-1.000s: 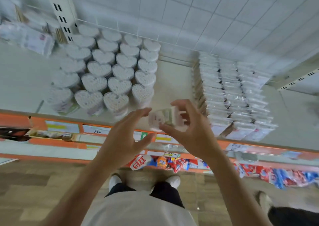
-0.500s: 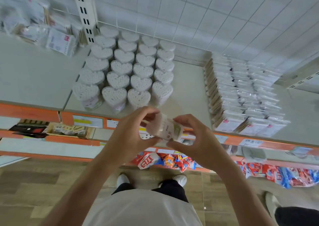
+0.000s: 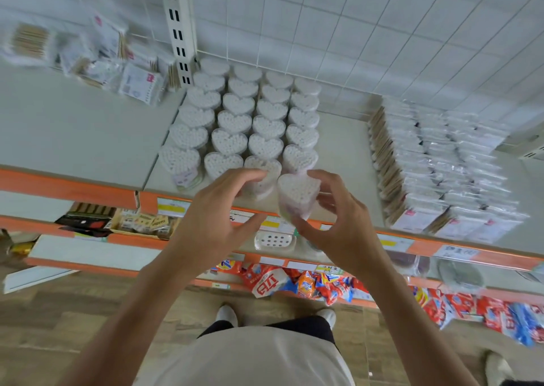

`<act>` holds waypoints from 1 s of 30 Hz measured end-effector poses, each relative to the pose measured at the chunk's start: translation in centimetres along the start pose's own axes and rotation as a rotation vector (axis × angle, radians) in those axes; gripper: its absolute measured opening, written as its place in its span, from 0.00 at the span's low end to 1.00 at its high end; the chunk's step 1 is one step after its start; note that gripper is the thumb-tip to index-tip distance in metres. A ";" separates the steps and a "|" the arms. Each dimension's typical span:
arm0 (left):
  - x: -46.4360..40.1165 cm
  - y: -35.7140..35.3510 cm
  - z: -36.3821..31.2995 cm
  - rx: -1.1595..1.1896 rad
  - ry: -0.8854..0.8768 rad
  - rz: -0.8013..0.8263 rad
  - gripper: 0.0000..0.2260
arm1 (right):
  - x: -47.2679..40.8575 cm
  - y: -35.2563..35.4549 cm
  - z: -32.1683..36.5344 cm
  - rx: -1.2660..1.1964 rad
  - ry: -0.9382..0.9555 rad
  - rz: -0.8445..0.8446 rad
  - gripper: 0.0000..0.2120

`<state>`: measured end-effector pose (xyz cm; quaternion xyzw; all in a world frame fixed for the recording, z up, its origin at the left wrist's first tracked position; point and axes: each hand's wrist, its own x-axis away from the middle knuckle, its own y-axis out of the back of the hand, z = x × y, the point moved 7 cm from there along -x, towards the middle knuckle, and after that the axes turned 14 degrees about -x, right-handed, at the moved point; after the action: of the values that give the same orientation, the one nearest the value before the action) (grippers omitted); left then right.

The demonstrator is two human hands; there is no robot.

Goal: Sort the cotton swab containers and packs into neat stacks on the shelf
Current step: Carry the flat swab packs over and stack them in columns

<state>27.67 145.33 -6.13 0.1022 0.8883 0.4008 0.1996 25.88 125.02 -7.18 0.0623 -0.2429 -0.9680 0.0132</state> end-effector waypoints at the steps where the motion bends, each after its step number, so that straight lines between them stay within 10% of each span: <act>1: 0.1 0.2 0.3 -0.014 0.003 0.006 0.24 | -0.2 -0.1 -0.5 0.004 0.000 -0.027 0.32; 30: 1.1 -1.5 -3.0 -0.028 -0.067 0.087 0.19 | -1.6 -1.5 -4.0 0.051 -0.052 -0.146 0.34</act>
<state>25.35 142.76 -5.75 0.1510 0.8702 0.4178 0.2130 27.97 124.55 -11.24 0.0552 -0.2628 -0.9611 -0.0653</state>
